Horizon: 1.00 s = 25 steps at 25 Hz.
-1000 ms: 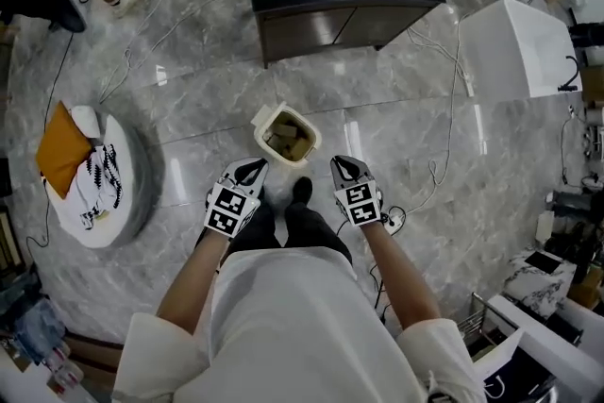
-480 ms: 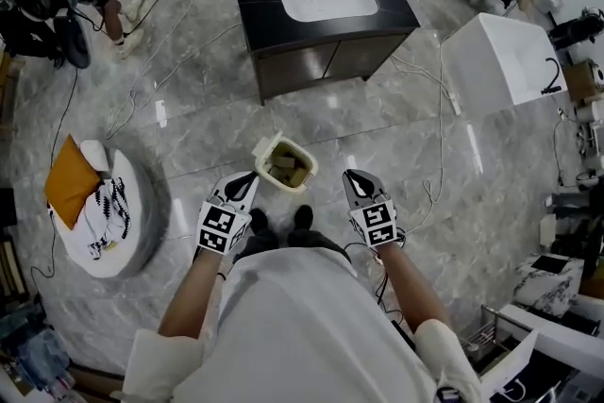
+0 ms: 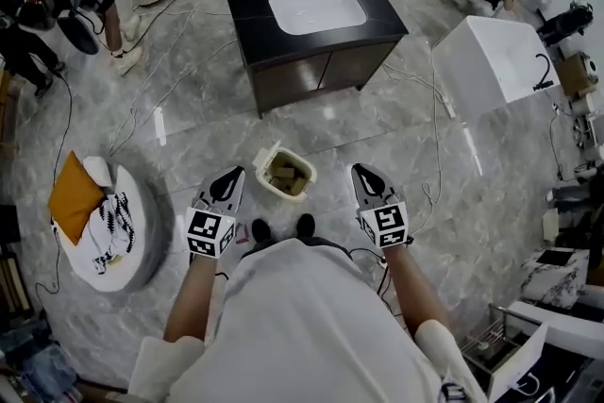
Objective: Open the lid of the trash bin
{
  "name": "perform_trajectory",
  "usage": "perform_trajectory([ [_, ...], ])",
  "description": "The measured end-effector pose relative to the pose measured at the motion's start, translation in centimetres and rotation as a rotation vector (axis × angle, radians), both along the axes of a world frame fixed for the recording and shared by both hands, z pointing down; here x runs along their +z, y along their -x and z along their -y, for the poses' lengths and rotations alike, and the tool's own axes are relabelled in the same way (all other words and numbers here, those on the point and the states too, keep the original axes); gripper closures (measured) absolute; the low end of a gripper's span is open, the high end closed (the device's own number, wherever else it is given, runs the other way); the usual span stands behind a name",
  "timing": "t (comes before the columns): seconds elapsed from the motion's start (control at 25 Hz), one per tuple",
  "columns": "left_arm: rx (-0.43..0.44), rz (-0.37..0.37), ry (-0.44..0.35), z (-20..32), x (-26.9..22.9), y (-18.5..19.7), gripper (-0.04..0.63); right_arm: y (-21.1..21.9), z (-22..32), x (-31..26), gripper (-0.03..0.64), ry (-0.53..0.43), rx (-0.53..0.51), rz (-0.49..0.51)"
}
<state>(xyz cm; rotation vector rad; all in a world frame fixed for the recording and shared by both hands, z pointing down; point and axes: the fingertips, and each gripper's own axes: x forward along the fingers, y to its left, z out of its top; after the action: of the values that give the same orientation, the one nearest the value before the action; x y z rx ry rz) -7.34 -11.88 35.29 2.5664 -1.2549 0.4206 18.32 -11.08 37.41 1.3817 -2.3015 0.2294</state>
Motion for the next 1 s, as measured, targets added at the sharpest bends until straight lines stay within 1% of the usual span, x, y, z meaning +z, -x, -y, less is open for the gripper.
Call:
perform_trajectory([
  [0.24,0.002,0.012,-0.021,0.5,-0.6,0.2,0.575,0.0,-0.2,-1.1,0.581,-0.038,-0.001,0.017],
  [0.52,-0.018,0.020,-0.030,0.4,-0.9,0.3,0.575,-0.6,-0.3,-1.9,0.581,-0.056,0.002,0.015],
  [1.0,-0.035,0.007,-0.035,0.1,-1.2,0.2,0.575,-0.4,0.0,-2.5,0.581,-0.063,-0.014,0.015],
])
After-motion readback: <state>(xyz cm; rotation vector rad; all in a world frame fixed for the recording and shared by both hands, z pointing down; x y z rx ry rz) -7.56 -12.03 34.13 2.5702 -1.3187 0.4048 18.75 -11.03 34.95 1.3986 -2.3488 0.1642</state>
